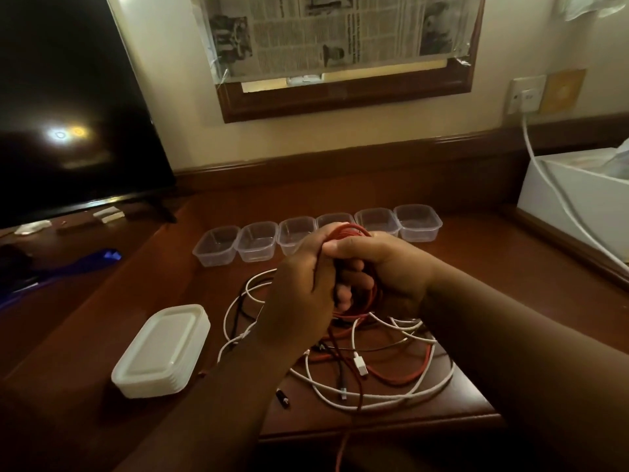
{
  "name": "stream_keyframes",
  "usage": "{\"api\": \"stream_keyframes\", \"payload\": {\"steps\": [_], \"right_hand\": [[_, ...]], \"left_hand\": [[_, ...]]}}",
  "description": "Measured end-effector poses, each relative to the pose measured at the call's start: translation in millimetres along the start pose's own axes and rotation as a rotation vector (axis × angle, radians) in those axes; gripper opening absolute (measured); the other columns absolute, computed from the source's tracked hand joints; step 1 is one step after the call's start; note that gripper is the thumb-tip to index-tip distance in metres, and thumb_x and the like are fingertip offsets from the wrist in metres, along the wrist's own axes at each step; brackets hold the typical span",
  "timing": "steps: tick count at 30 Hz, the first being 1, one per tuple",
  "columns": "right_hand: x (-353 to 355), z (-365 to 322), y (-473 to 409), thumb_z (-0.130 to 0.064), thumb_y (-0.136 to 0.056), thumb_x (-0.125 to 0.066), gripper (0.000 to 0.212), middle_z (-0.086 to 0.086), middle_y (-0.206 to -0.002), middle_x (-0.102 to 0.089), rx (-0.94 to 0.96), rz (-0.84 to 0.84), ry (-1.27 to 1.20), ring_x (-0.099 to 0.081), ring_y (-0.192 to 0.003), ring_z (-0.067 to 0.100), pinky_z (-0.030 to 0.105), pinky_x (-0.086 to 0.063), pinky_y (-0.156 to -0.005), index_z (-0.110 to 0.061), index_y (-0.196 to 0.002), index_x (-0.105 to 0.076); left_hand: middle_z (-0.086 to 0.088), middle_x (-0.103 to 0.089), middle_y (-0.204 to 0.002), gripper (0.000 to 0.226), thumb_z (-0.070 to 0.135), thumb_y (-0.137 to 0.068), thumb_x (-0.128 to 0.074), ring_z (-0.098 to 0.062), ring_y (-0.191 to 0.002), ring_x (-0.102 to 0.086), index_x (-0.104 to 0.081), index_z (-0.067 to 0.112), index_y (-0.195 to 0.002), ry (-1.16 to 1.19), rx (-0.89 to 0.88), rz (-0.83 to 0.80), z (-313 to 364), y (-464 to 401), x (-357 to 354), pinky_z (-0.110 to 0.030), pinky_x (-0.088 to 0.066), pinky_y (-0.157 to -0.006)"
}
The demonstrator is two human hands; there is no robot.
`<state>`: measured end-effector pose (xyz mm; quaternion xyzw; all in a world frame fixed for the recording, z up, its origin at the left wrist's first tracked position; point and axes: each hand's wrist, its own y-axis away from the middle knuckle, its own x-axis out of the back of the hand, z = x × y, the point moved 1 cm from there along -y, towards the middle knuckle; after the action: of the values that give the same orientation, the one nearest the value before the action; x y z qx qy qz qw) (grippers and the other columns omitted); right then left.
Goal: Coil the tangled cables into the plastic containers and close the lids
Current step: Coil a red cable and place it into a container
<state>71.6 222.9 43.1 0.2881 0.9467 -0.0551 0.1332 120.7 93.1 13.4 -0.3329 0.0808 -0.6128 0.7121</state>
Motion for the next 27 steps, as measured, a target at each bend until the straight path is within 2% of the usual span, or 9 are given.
{"api": "stream_keyframes", "payload": {"steps": [3, 5, 8, 11, 15, 17, 19, 22, 27], "right_hand": [[6.3, -2.4, -1.1, -0.029, -0.083, -0.072, 0.04, 0.006, -0.047, -0.043, 0.009, 0.118, 0.15, -0.056, -0.052, 0.023, 0.036, -0.052, -0.065, -0.012, -0.057, -0.047], [10.8, -5.2, -0.4, -0.035, -0.074, -0.073, 0.035, 0.008, -0.048, -0.048, 0.022, 0.196, 0.301, -0.057, -0.052, 0.024, 0.034, -0.053, -0.064, -0.01, -0.058, -0.055], [17.1, -4.8, -2.3, -0.043, -0.069, -0.075, 0.036, 0.007, -0.064, -0.066, 0.057, 0.275, 0.402, -0.066, -0.061, 0.022, 0.03, -0.055, -0.065, -0.01, -0.081, -0.067], [22.8, 2.6, -8.3, -0.047, -0.072, -0.069, 0.042, 0.002, -0.083, -0.075, 0.176, 0.345, 0.407, -0.074, -0.08, 0.02, 0.032, -0.058, -0.074, -0.014, -0.098, -0.066], [35.6, 8.2, -13.8, -0.053, -0.09, -0.047, 0.046, 0.003, -0.072, -0.063, 0.116, 0.193, 0.101, -0.065, -0.068, 0.016, 0.031, -0.052, -0.069, -0.011, -0.086, -0.066], [52.1, 12.6, -16.4, -0.05, -0.094, -0.04, 0.055, 0.011, -0.089, -0.062, 0.054, 0.013, -0.272, -0.062, -0.084, 0.022, 0.036, -0.052, -0.085, -0.004, -0.103, -0.07], [67.9, 19.9, -22.7, -0.035, -0.095, -0.041, 0.055, 0.02, -0.109, -0.061, 0.043, -0.115, -0.48, -0.058, -0.106, 0.032, 0.043, -0.042, -0.105, 0.007, -0.128, -0.055], [84.8, 30.6, -35.6, -0.013, -0.097, -0.04, 0.046, 0.024, -0.117, -0.063, 0.053, -0.122, -0.477, -0.056, -0.119, 0.037, 0.046, -0.04, -0.111, 0.011, -0.136, -0.046], [105.0, 35.7, -54.8, -0.001, -0.094, -0.046, 0.031, 0.017, -0.104, -0.07, 0.035, -0.042, -0.268, -0.07, -0.101, 0.028, 0.035, -0.058, -0.088, 0.0, -0.117, -0.067]], "left_hand": [[0.011, -0.066, -0.077, 0.036, 0.031, -0.104, -0.035, -0.008, -0.066, -0.066, -0.057, 0.005, -0.115, -0.109, -0.104, 0.01, -6.7, -5.7, -4.0, -0.016, -0.051, -0.061], [0.007, -0.067, -0.093, 0.042, 0.03, -0.103, -0.032, -0.007, -0.081, -0.068, -0.054, 0.006, -0.13, -0.202, -0.184, 0.027, -10.2, -7.7, -9.1, -0.015, -0.053, -0.072], [-0.005, -0.06, -0.126, 0.041, 0.026, -0.102, -0.031, -0.008, -0.114, -0.059, -0.044, 0.016, -0.14, -0.256, -0.239, 0.046, -20.3, -12.5, -13.2, -0.016, -0.049, -0.095], [-0.004, -0.054, -0.136, 0.042, 0.026, -0.102, -0.032, -0.01, -0.128, -0.052, -0.045, 0.012, -0.14, -0.222, -0.259, 0.037, -26.1, -22.5, -15.5, -0.024, -0.047, -0.104], [0.01, -0.067, -0.111, 0.038, 0.033, -0.103, -0.036, -0.004, -0.1, -0.066, -0.055, 0.017, -0.132, -0.134, -0.125, -0.002, -35.2, -40.2, -9.6, -0.022, -0.055, -0.081], [0.016, -0.067, -0.089, 0.033, 0.033, -0.102, -0.037, -0.003, -0.078, -0.066, -0.06, 0.024, -0.124, 0.0, 0.0, -0.033, -43.7, -48.0, -4.9, -0.02, -0.053, -0.067], [0.014, -0.07, -0.094, 0.034, 0.033, -0.1, -0.038, -0.006, -0.089, -0.068, -0.062, 0.024, -0.123, 0.073, 0.061, -0.018, -54.9, -55.1, -4.1, -0.025, -0.054, -0.076], [0.006, -0.072, -0.101, 0.032, 0.033, -0.099, -0.041, -0.011, -0.099, -0.068, -0.065, 0.024, -0.119, 0.181, 0.128, 0.001, -70.1, -61.9, -11.4, -0.025, -0.054, -0.081], [0.011, -0.073, -0.082, 0.026, 0.046, -0.092, -0.048, -0.004, -0.079, -0.068, -0.074, 0.044, -0.091, 0.321, 0.267, 0.047, -92.0, -67.2, -21.5, -0.022, -0.052, -0.072]]}}
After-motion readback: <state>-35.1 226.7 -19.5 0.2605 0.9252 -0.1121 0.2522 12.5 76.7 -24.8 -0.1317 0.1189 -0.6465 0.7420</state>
